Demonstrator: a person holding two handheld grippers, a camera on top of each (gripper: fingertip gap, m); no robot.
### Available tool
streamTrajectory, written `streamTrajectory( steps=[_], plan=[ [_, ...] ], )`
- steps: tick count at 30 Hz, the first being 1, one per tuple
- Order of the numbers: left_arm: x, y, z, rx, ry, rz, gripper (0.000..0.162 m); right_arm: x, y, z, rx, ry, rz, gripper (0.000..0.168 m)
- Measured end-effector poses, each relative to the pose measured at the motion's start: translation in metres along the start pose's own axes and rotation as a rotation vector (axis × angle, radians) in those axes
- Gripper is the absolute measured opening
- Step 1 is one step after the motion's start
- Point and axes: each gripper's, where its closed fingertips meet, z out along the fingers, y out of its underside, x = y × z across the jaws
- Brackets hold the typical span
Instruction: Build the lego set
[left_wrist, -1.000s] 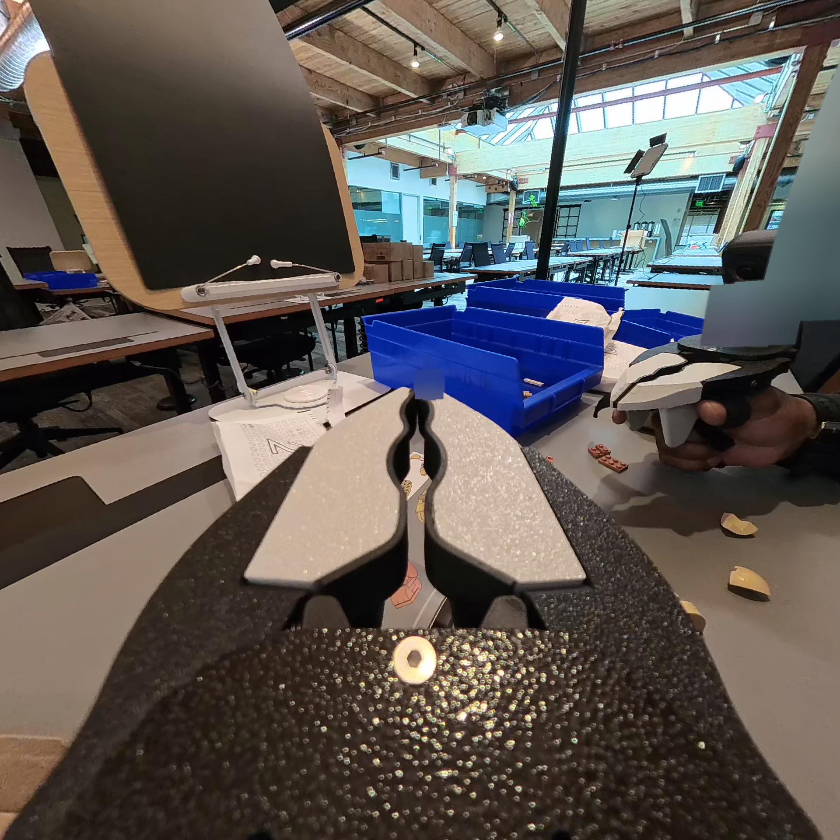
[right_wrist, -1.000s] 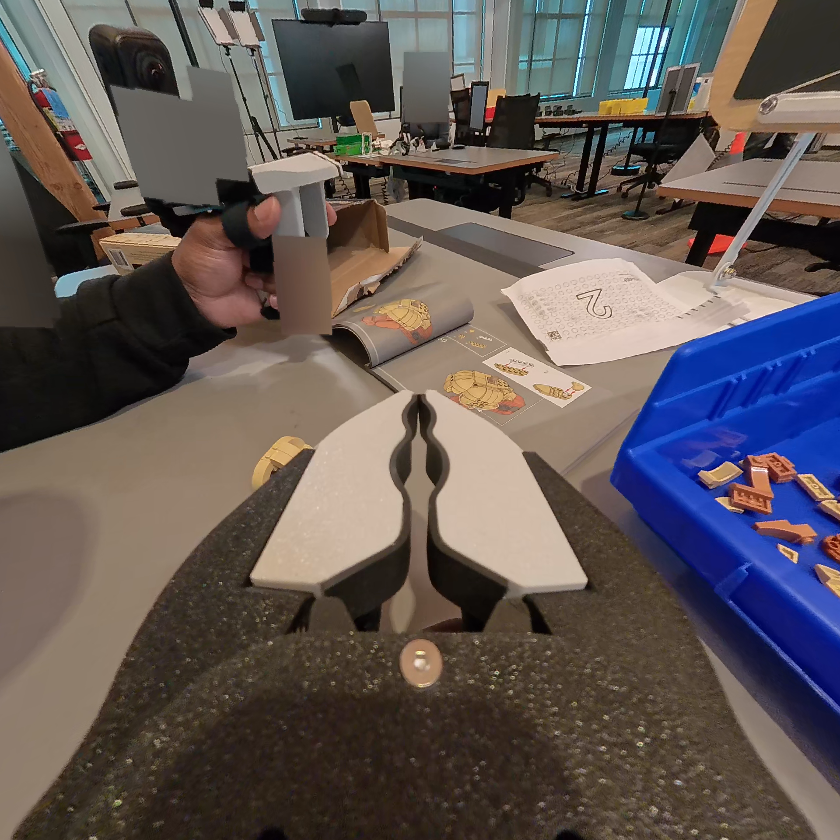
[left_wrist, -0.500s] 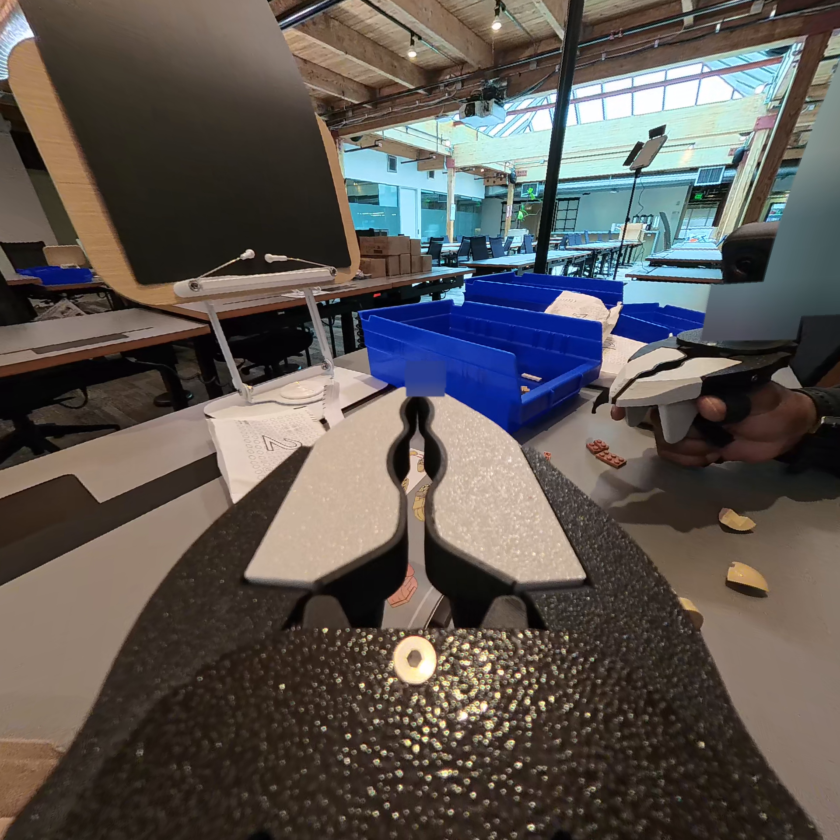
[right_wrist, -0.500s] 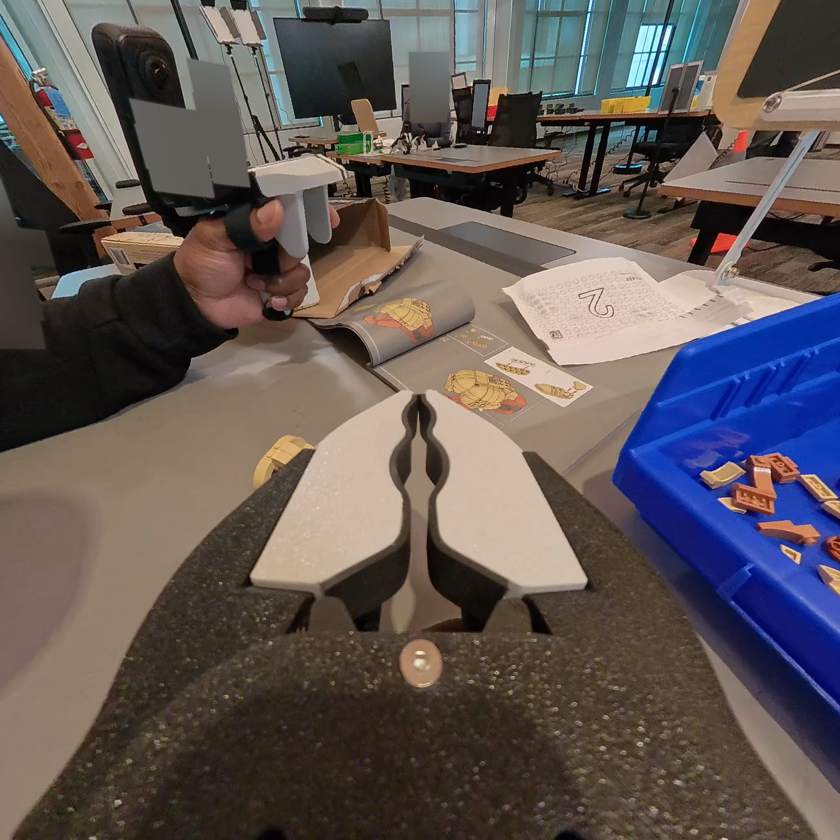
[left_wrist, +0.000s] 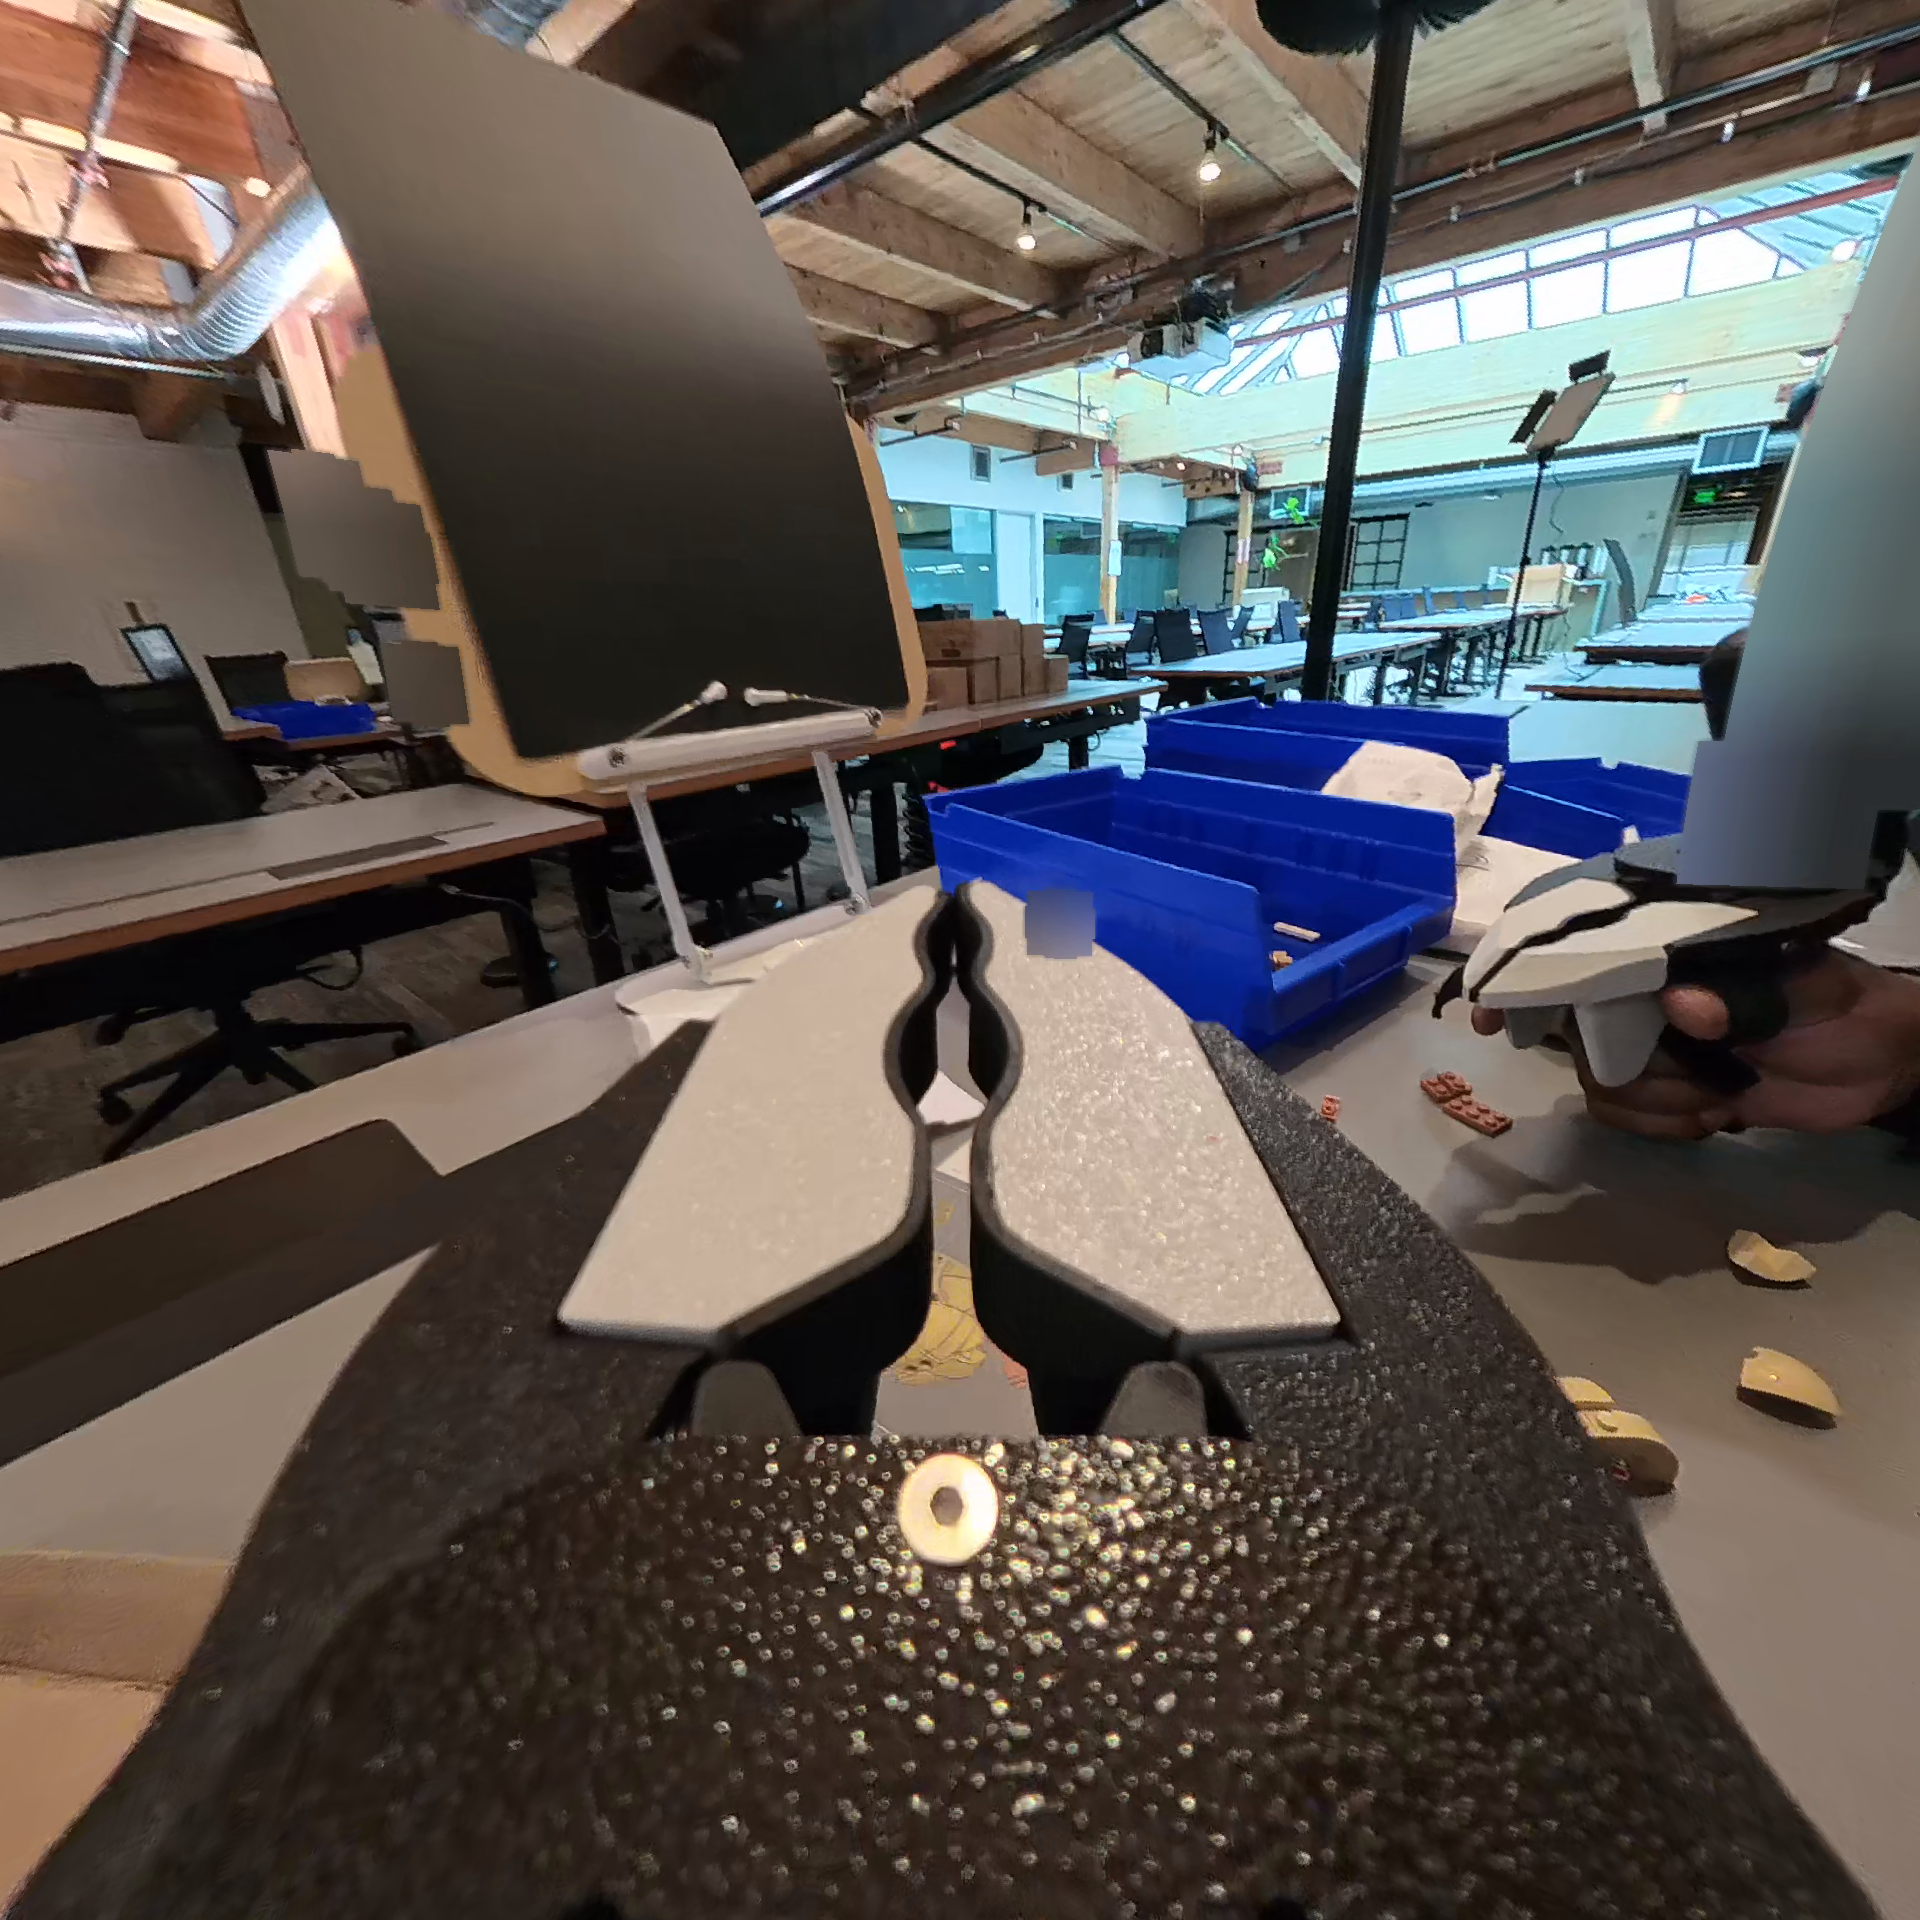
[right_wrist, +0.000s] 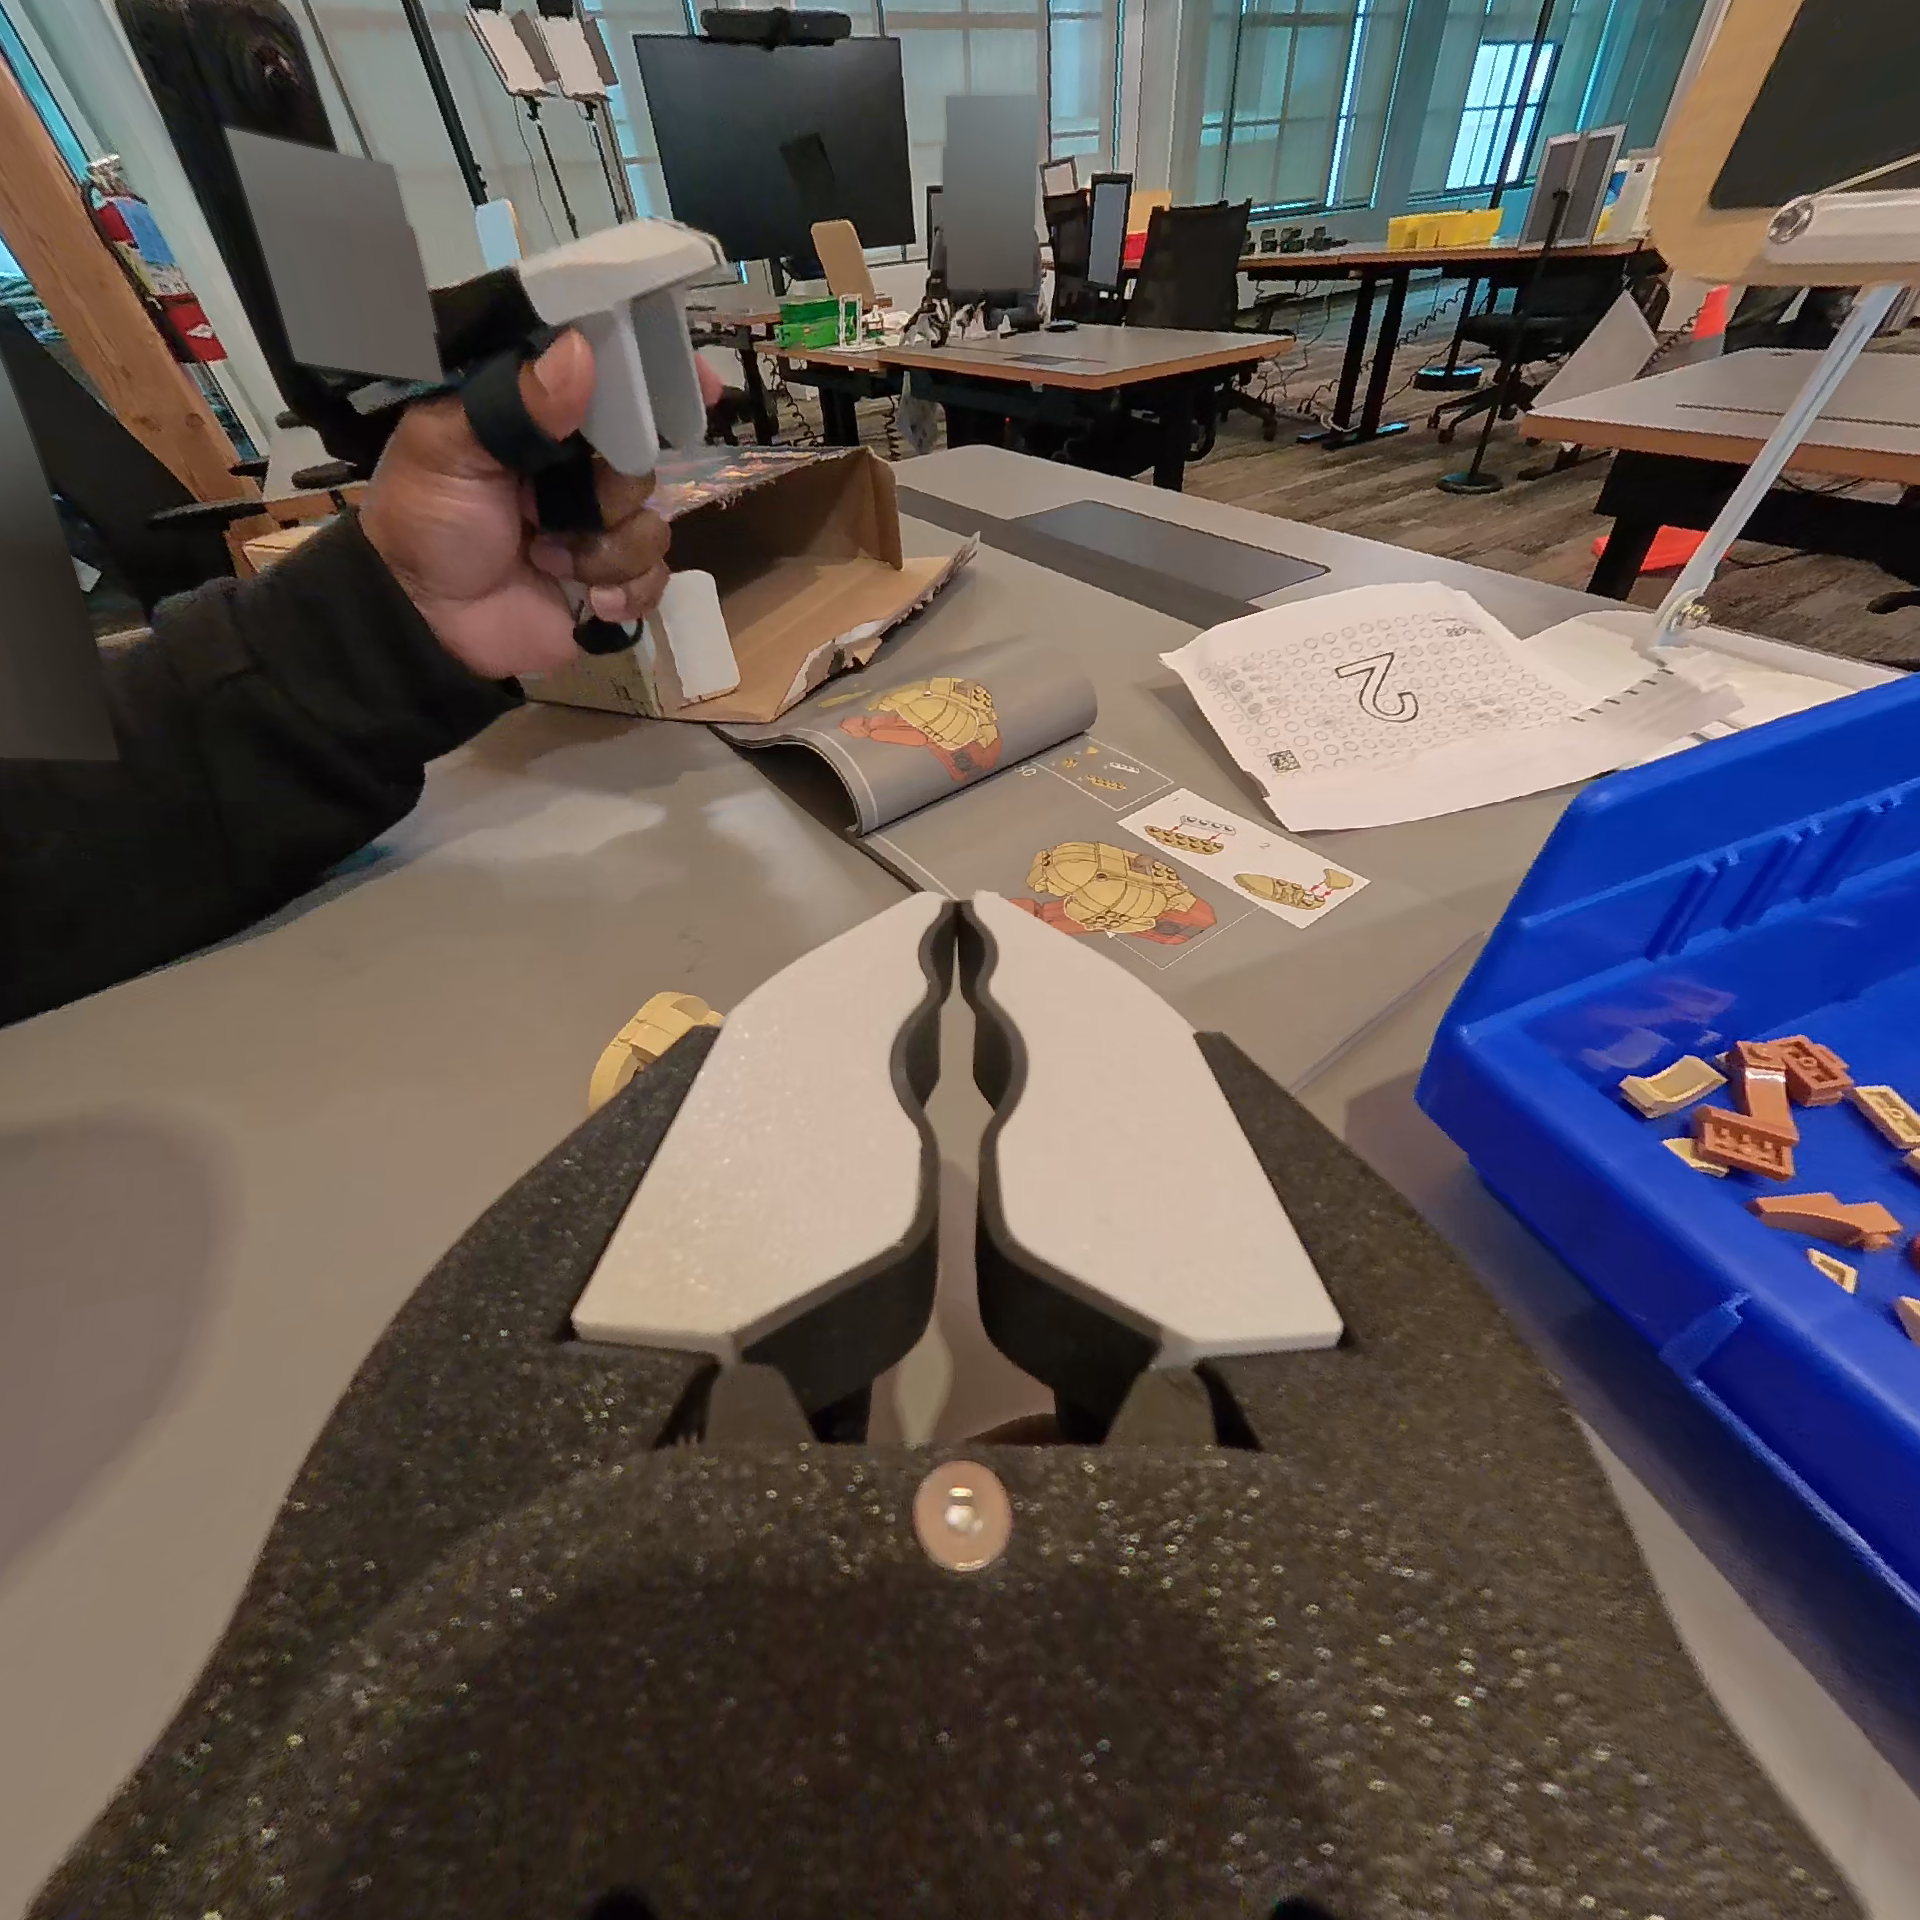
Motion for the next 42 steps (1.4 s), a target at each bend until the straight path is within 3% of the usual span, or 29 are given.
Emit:
streamTrajectory(
  steps=[4, 42],
  plan=[
    [-0.004, -0.011, -0.007, 0.05, -0.007, -0.023, 0.0, -0.002, 0.0, 0.0, 0.0, -0.003, -0.003, 0.0],
    [0.015, 0.01, 0.01, -0.027, 0.05, -0.021, 0.0, -0.004, 0.0, 0.0, -0.003, -0.011, -0.005, 0.0]
  ],
)
